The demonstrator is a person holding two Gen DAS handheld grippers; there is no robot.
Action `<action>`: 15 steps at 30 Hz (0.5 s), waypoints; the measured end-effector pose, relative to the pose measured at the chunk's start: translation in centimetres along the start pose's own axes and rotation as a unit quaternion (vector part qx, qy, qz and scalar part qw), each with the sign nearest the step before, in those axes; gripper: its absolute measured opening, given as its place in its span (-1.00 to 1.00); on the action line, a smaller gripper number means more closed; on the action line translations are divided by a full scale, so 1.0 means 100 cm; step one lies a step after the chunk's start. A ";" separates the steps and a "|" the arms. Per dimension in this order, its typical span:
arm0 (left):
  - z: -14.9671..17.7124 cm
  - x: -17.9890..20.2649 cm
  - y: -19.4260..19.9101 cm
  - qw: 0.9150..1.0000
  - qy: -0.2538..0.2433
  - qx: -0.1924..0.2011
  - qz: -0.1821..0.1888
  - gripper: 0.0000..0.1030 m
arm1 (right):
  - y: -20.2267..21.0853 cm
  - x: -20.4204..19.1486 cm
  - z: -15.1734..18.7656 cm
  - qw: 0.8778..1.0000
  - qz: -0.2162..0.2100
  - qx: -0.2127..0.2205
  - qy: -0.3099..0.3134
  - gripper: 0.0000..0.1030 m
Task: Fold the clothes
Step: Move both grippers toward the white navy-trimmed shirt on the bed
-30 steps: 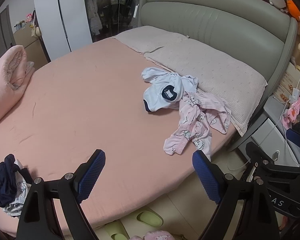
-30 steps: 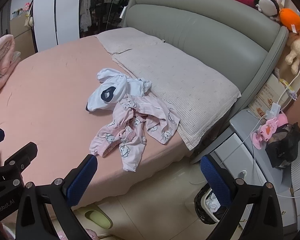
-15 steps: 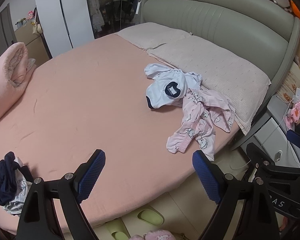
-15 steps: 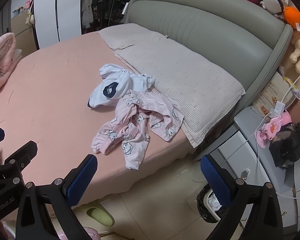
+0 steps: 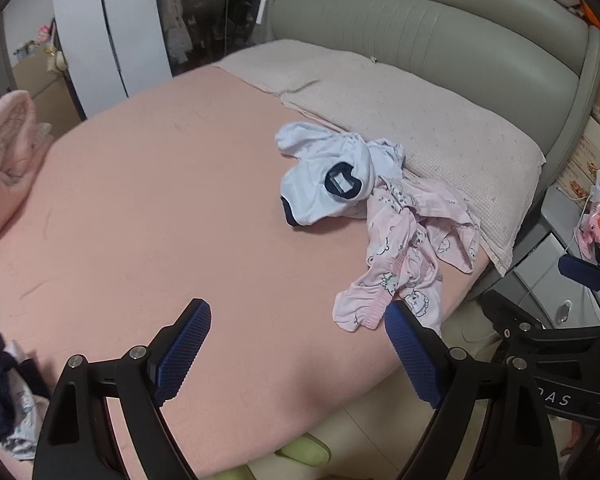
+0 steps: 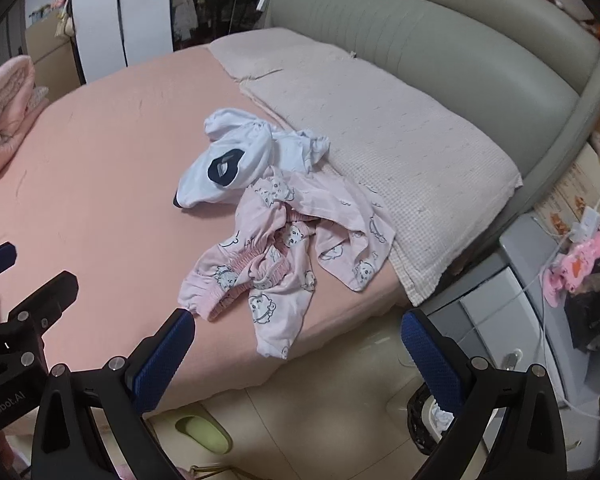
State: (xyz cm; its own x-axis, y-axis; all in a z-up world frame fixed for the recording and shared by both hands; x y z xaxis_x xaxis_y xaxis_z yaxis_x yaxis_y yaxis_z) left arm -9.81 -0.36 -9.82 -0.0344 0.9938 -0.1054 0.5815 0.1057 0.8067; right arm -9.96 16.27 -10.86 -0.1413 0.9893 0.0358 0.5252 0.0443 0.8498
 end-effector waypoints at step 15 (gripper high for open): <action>-0.020 -0.001 -0.107 0.999 -0.006 -0.016 0.043 0.74 | -0.082 0.002 -0.036 0.997 0.005 -0.032 0.070 1.00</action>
State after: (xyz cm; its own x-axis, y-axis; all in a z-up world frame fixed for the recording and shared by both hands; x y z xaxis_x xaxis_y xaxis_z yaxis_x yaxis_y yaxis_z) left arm -17.65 -1.49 -17.34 0.0243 0.9989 -0.0412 0.5564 0.0208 0.8307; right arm -17.29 15.65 -15.92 -0.2546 0.9605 0.1126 0.4727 0.0220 0.8810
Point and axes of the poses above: each gripper's, at about its wrist camera, not at the fingertips, and y roughly against the way its jaws point, x to its right, z to its underside, the point moved 6 cm from there along -y, roughly the way its jaws point, and after that the axes turned 7 degrees about -z, right-handed, at the moved point
